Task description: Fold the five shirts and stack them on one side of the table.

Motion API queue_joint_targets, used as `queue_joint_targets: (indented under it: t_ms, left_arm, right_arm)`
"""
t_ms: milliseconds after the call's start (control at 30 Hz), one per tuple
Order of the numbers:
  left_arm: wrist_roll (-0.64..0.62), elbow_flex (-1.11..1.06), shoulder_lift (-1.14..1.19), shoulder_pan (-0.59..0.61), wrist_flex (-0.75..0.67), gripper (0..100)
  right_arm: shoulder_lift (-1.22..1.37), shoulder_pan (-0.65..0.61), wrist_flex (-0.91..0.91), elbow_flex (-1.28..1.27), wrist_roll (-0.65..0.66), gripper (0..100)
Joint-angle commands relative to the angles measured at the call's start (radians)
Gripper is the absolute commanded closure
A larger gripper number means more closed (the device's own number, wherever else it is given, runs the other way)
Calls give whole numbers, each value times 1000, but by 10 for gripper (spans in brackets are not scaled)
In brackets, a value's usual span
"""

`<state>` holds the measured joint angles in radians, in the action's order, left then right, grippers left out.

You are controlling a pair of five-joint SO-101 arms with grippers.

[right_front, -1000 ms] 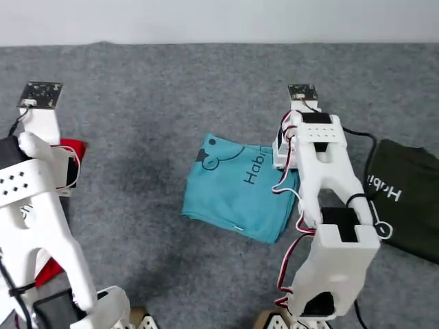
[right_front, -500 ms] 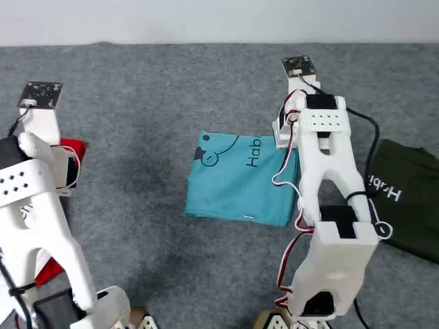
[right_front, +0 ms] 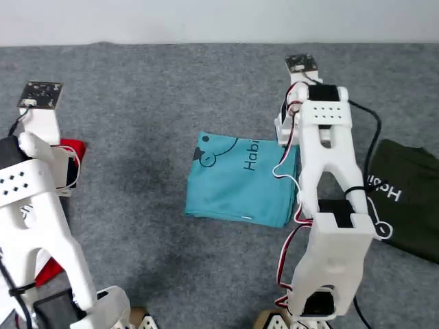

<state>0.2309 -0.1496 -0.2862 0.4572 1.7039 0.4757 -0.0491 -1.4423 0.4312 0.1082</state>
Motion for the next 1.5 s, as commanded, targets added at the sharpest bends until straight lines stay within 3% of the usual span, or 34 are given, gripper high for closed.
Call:
queue_joint_targets:
  t_ms: [0, 433, 767, 933, 1267, 1467]
  left_arm:
    - [11, 4, -35, 2, -11, 995]
    - [11, 4, -37, 3, -9, 995]
    - [11, 4, -35, 3, -9, 995]
    - [11, 4, -35, 3, -12, 995]
    - [11, 4, -35, 3, -11, 995]
    - [11, 4, -38, 6, -9, 995]
  right_arm:
    - [-77, -24, -64, 75, -17, 763]
    - [148, -107, -101, 77, -184, 762]
    - [291, -114, -79, 78, -190, 772]
    - [317, -114, -88, 78, -184, 983]
    - [251, -70, -148, 130, -40, 988]
    - [217, 21, -99, 235, 247, 988]
